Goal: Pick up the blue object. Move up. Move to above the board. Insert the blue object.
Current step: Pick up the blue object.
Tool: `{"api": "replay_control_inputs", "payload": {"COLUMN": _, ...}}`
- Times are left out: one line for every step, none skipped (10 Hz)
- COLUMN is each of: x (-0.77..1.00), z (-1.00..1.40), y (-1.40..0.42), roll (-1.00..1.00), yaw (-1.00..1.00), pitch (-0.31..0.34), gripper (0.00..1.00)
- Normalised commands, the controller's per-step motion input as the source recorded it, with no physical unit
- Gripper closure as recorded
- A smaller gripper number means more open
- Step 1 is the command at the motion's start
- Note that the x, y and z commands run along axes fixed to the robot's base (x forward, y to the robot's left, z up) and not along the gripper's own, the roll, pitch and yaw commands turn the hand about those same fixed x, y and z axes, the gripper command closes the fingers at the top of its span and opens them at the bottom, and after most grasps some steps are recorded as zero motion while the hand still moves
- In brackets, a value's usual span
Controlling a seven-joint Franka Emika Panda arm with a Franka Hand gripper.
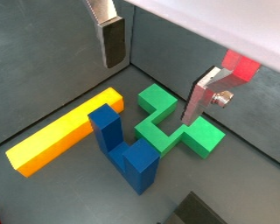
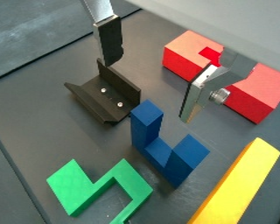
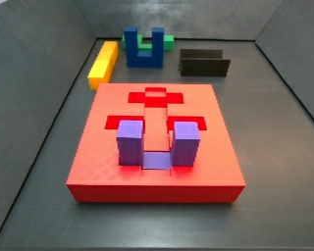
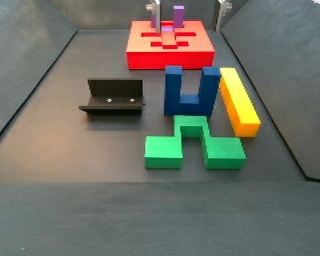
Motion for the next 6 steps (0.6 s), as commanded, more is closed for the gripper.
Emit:
{"api": "replay_control_inputs", "payload": {"x": 0.09, "z": 0.00, "y": -0.03, "roll": 0.03, "yaw": -0.03, "pitch": 0.017, "gripper": 0.00}}
{"api": "replay_control_inputs", "payload": {"x": 0.07, "z": -0.07, "y": -0.02, "roll": 0.00, "yaw": -0.02, "pitch": 0.000, "gripper": 0.00}}
{"api": "replay_control_inputs", "payload": {"x": 0.20, "z": -0.10, "y": -0.01, "roll": 0.00, "yaw": -0.28, "pitch": 0.000, "gripper": 0.00}}
{"api": "replay_control_inputs", "payload": {"x": 0.30, "z": -0.10, "y": -0.01, "roll": 0.00, "yaw": -0.54, "pitch": 0.000, "gripper": 0.00}}
{"api": "replay_control_inputs", "payload": {"x": 0.29, "z": -0.10, "y": -0.01, "roll": 0.00, "yaw": -0.61, "pitch": 0.000, "gripper": 0.00}}
{"api": "replay_control_inputs", "payload": {"x": 0.26, "z": -0.09, "y": 0.00, "roll": 0.00, "yaw": -0.59, "pitch": 0.000, "gripper": 0.00}}
